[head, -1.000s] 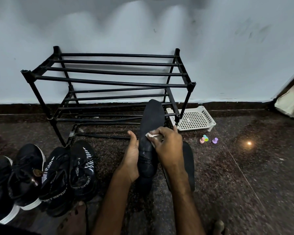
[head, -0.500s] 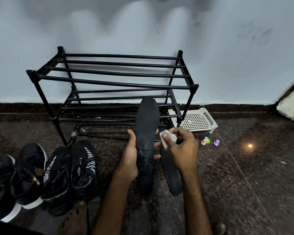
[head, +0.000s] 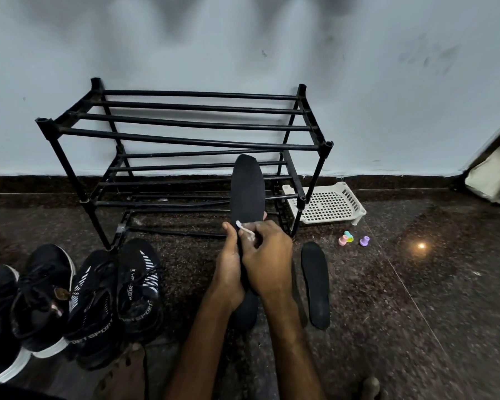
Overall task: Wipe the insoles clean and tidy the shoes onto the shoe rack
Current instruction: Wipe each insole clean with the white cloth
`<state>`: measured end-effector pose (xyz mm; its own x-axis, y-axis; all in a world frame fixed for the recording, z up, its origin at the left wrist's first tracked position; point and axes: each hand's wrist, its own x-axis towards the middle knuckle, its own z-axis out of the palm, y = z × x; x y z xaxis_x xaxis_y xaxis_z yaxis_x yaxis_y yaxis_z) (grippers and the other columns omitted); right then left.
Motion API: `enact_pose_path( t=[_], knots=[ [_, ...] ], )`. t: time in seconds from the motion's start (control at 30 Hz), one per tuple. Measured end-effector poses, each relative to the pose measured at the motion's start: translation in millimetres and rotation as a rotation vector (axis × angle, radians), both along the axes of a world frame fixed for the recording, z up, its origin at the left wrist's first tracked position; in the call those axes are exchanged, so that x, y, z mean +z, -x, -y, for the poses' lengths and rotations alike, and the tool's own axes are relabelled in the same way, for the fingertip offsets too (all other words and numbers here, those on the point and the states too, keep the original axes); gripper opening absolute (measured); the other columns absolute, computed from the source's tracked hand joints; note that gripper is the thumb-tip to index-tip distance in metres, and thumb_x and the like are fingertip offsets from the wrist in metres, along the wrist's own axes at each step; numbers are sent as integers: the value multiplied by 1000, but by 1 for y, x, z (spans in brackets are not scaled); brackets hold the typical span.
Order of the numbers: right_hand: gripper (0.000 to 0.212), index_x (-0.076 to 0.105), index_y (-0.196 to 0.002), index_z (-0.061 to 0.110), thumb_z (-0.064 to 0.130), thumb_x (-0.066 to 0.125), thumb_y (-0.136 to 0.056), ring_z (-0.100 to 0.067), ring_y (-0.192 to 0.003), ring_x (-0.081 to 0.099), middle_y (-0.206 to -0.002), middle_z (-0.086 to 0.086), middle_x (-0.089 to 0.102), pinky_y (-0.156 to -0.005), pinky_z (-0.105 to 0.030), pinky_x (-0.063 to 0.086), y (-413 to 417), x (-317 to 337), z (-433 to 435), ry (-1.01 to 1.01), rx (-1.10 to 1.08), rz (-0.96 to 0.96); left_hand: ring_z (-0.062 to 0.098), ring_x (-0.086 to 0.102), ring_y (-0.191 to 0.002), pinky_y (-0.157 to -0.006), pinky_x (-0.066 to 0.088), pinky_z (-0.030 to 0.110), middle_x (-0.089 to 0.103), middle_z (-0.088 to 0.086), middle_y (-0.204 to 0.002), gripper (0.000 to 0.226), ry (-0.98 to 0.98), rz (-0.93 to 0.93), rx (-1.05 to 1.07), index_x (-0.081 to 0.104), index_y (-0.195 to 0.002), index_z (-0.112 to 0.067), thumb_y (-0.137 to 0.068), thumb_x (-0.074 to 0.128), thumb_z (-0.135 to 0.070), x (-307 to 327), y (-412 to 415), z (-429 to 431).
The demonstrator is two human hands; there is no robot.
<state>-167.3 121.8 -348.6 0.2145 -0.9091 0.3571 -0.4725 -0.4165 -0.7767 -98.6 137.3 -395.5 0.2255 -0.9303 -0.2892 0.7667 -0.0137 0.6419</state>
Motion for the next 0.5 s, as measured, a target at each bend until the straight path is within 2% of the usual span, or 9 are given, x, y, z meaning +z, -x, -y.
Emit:
enact_pose_path(
  t=[0.07, 0.1, 0.13, 0.2, 0.27, 0.3, 0.37, 0.43, 0.5],
  knots=[
    [8, 75, -92, 14, 14, 72, -85, -6, -83, 63, -90, 3, 68, -76, -21, 51, 8, -2, 8, -39, 194, -61, 19, 70, -103, -82, 57, 29, 71, 12, -113, 71, 24, -76, 9, 68, -112, -6, -97, 26, -61, 2, -5, -3],
    [7, 76, -91, 14, 13, 72, -84, -7, -82, 63, -90, 3, 68, -76, -24, 52, 14, -3, 13, -62, 260, -135, 21, 70, -101, -83, 58, 31, 71, 13, -113, 72, 27, -115, 20, 70, -112, -6, -98, 26, -62, 1, -9, -4],
    [6, 75, -89, 13, 13, 71, -84, -11, -81, 64, -89, 1, 68, -76, -30, 53, 18, -4, 18, -47, 257, -206, 22, 70, -101, -84, 58, 32, 70, 14, -115, 73, 44, -143, 6, 71, -113, -6, -97, 27, -62, 1, -11, -4],
    [7, 74, -88, 9, 13, 69, -84, -19, -79, 64, -90, -3, 67, -73, -36, 54, 21, -6, 23, 40, 109, -238, 25, 69, -105, -84, 59, 35, 69, 15, -118, 75, 55, -166, -54, 73, -113, -6, -96, 29, -64, 0, -10, -6],
    [10, 73, -92, 7, 12, 68, -86, -18, -79, 63, -94, -4, 66, -72, -31, 53, 15, -3, 20, 107, -21, -192, 24, 71, -100, -79, 60, 34, 72, 14, -110, 74, 29, -144, -117, 78, -102, -8, -94, 30, -64, 1, -4, -5],
    [10, 73, -93, 6, 11, 67, -86, -16, -79, 62, -94, -3, 65, -72, -25, 51, 12, -2, 18, 134, -20, -171, 23, 72, -98, -77, 60, 33, 73, 13, -106, 73, 17, -127, -127, 79, -98, -9, -94, 30, -64, 1, -2, -4],
    [9, 73, -93, 8, 10, 68, -86, -11, -80, 61, -93, 0, 64, -73, -21, 49, 10, -3, 15, 115, 125, -163, 22, 71, -100, -81, 58, 34, 72, 12, -108, 71, -17, -116, -111, 77, -102, -10, -96, 30, -63, -1, -7, -5],
    [9, 75, -91, 11, 11, 71, -83, -11, -82, 62, -90, 2, 64, -77, -26, 52, 15, -5, 18, 7, 306, -212, 25, 66, -109, -91, 53, 37, 67, 15, -120, 73, -35, -120, -61, 69, -117, -7, -96, 28, -64, -3, -15, -5],
    [6, 76, -88, 13, 15, 75, -82, -12, -80, 63, -88, 1, 67, -75, -33, 54, 22, -6, 23, -43, 295, -253, 25, 64, -108, -95, 49, 39, 65, 15, -122, 75, -22, -131, -57, 71, -117, -8, -96, 28, -65, -4, -18, -6]
  ],
)
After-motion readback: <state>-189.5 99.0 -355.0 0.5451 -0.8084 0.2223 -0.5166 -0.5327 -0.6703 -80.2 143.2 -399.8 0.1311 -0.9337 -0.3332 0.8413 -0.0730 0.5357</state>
